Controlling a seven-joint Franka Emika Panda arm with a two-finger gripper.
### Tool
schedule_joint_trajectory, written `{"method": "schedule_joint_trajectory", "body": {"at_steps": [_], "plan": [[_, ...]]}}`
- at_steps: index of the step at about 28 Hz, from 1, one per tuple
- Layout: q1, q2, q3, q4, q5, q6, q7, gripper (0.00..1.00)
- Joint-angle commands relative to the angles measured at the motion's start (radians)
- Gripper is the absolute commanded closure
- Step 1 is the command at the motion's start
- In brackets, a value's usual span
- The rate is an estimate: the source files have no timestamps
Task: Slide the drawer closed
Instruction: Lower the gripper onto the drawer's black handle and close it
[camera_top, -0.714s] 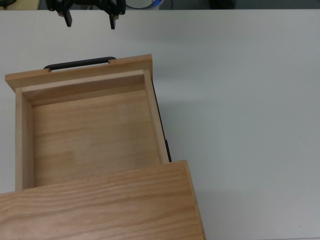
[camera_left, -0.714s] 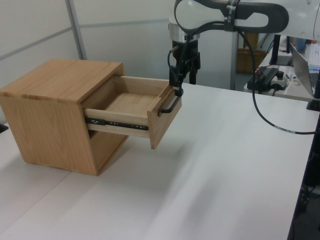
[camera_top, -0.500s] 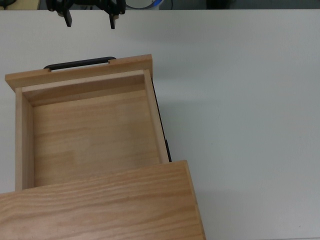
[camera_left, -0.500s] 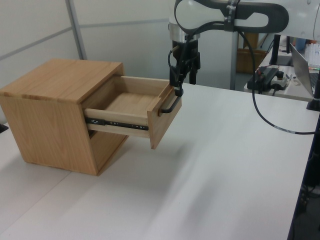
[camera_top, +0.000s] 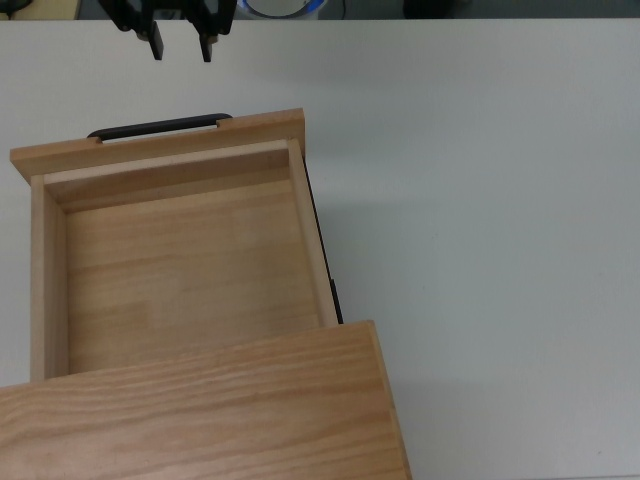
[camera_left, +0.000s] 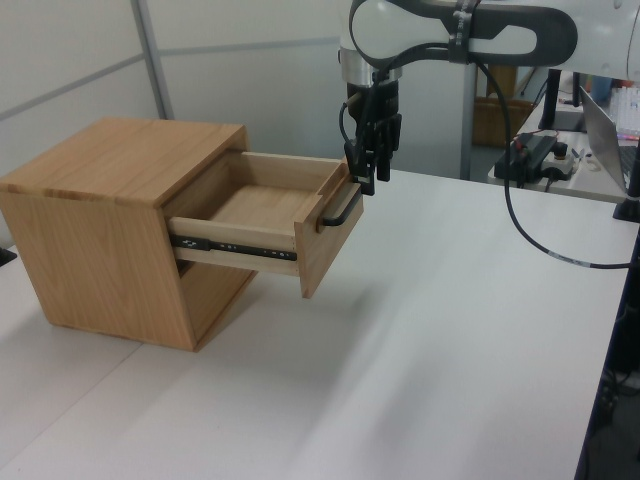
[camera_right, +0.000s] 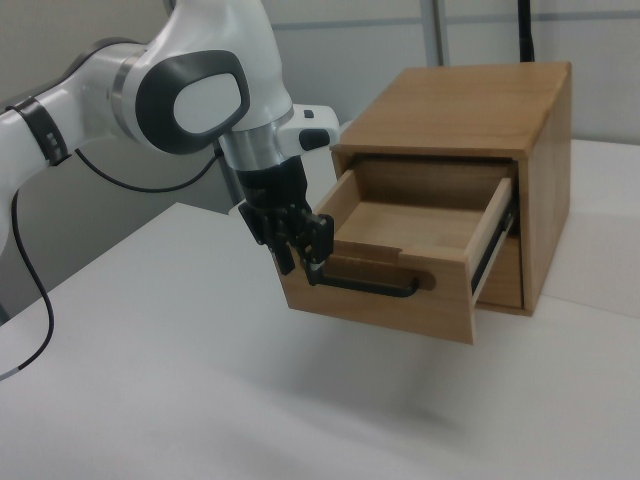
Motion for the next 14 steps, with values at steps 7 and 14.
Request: {"method": "schedule_joint_trajectory", "body": {"at_steps": [7, 14], "plan": [[-0.013, 0.013, -0.009, -0.020, 0.014, -0.018, -0.028, 1.00], [-0.013, 0.053, -0.009, -0.018, 0.003, -0.006, -0.028, 1.00]]}}
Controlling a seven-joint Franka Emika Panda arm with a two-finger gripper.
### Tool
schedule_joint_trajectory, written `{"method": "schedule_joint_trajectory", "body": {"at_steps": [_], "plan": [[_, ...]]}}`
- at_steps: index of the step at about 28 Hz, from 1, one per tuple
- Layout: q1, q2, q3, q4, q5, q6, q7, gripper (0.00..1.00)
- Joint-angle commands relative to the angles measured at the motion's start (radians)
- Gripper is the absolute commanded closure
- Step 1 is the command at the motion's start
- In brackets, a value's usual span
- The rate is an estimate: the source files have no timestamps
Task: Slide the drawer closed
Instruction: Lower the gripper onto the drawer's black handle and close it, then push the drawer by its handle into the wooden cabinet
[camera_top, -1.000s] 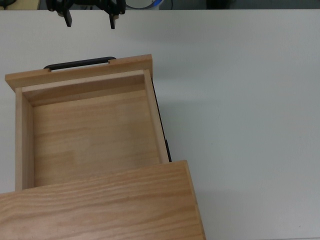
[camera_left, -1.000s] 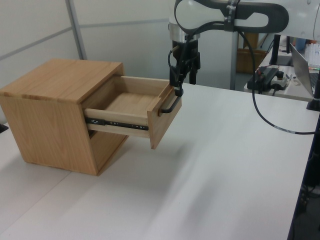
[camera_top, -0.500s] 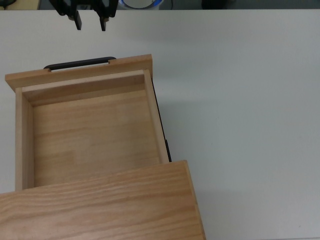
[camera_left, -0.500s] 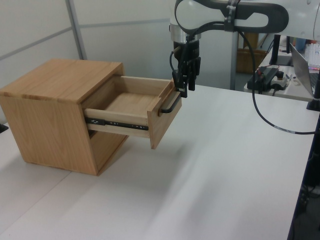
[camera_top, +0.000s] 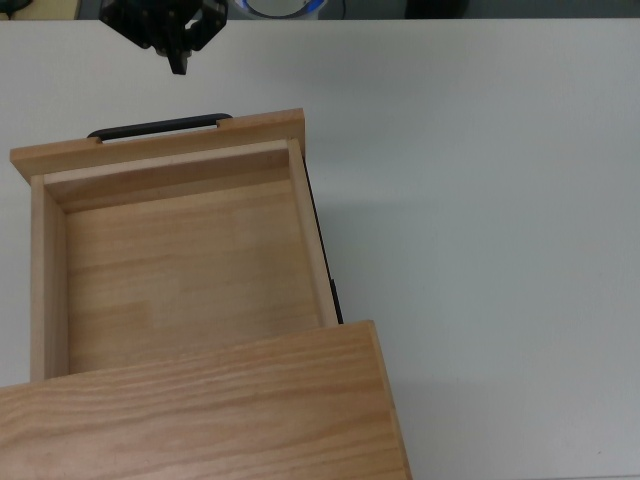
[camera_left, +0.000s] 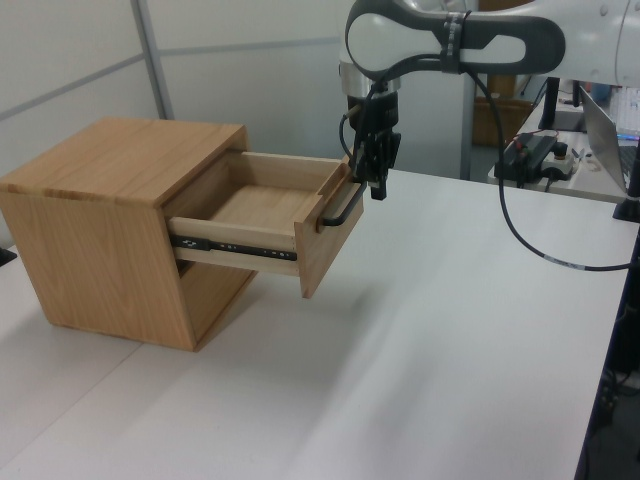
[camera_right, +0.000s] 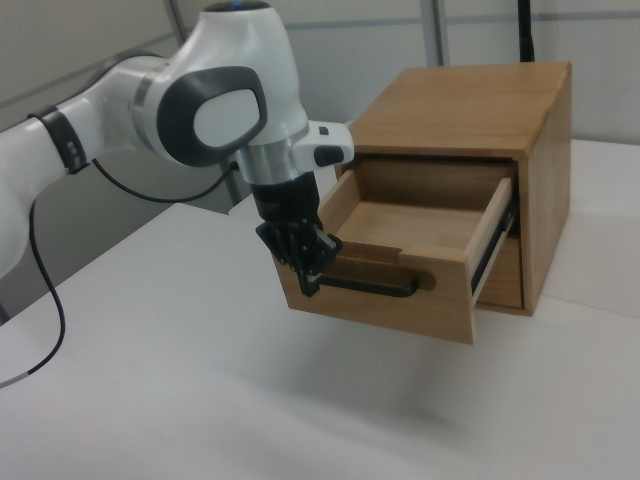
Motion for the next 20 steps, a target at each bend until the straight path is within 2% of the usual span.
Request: {"method": "schedule_joint_trajectory", "body": {"at_steps": [1, 6, 17, 20], "plan": [[0.002, 0.025, -0.009, -0.007, 0.000, -0.004, -0.026, 1.00], [0.003, 0.056, -0.001, 0.001, -0.012, -0.001, -0.031, 1.00], [0.016, 0.117, 0.006, 0.004, -0.015, 0.187, 0.017, 1.00], [0.020, 0.134, 0.022, 0.004, -0.034, 0.244, 0.033, 1.00]]}}
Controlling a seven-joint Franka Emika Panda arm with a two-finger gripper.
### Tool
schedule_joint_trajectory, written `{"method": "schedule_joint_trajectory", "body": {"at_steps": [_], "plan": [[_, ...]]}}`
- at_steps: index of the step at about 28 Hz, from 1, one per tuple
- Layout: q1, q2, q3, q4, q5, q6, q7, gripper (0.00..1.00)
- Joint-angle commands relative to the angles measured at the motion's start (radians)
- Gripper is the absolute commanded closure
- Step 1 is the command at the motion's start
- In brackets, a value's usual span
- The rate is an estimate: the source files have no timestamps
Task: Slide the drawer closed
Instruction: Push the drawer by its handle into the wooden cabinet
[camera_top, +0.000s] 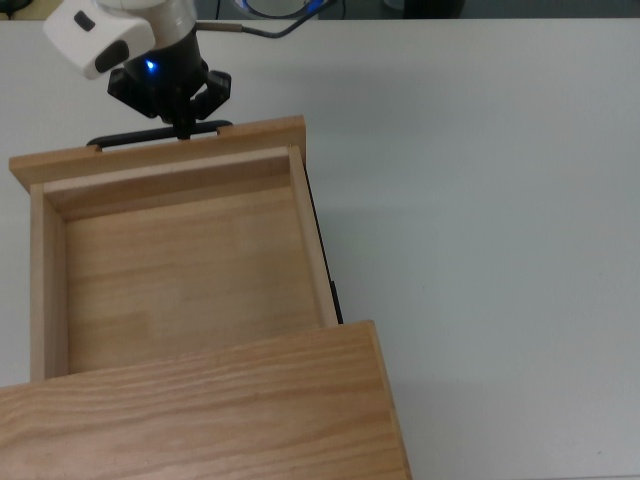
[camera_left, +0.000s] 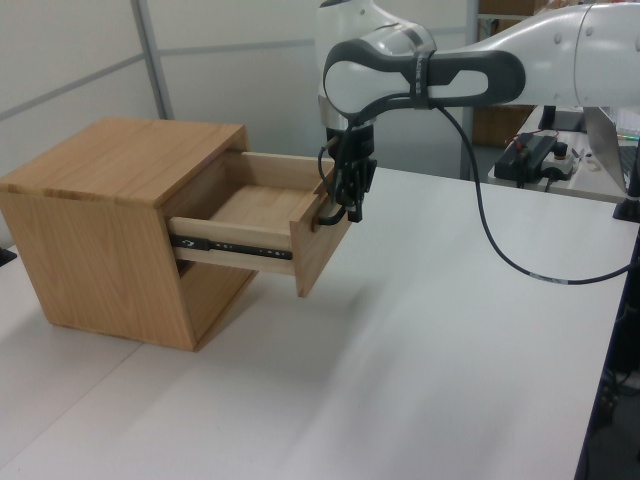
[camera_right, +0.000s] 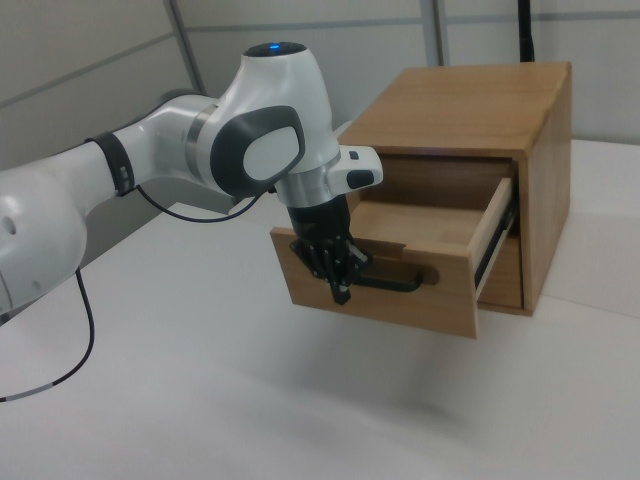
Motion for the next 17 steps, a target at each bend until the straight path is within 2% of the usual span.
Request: {"method": "schedule_joint_trajectory", "body": {"at_steps": [1, 6, 11, 17], "plan": [[0.014, 0.030, 0.016, 0.003, -0.033, 0.092, 0.041, 1.00], [0.014, 0.064, 0.039, 0.027, -0.043, 0.168, 0.077, 1.00], [0.012, 0.095, 0.058, 0.032, -0.083, 0.294, 0.122, 1.00], [0.014, 0.129, 0.065, 0.041, -0.091, 0.414, 0.131, 1.00]]}}
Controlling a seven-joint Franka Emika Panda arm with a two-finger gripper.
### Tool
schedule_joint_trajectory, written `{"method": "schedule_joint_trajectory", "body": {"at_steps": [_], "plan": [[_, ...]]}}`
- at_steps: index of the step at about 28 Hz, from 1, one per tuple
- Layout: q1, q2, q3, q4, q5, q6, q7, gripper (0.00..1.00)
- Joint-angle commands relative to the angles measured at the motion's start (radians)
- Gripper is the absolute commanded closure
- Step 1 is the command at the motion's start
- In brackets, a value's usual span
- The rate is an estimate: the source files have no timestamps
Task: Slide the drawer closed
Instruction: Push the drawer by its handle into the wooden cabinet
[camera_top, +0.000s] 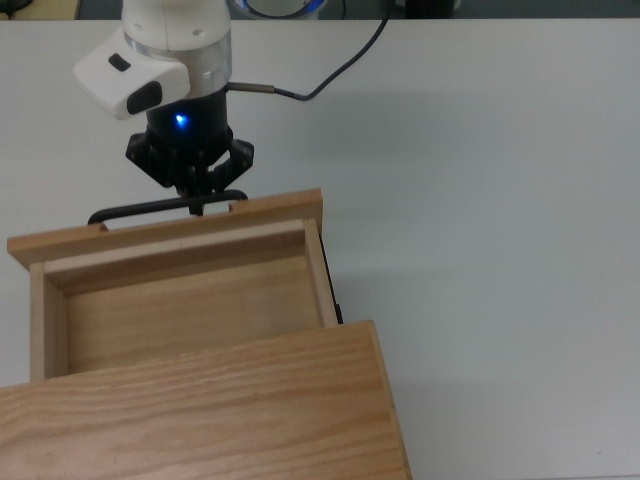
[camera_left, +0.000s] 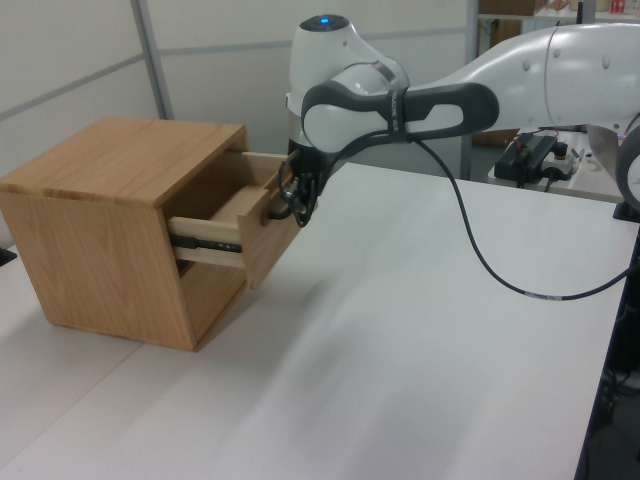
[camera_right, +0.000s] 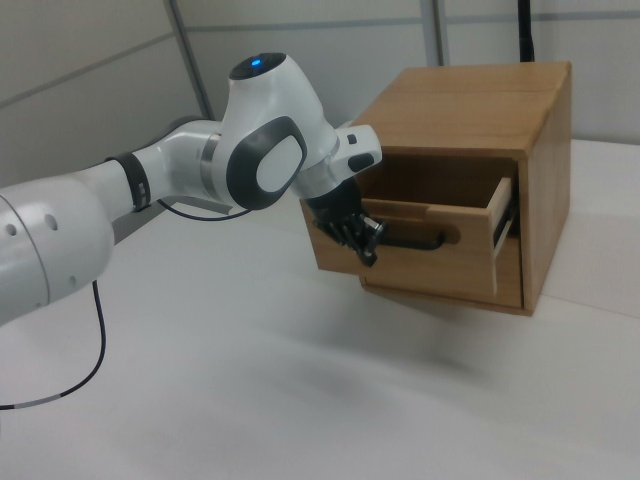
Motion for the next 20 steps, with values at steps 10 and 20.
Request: {"method": "schedule_joint_trajectory", "body": {"at_steps": [10, 20], "plan": [[0.002, 0.085, 0.031, 0.028, -0.063, 0.227, 0.062, 1.00], [0.004, 0.136, 0.033, 0.030, -0.096, 0.403, 0.070, 1.00]]}}
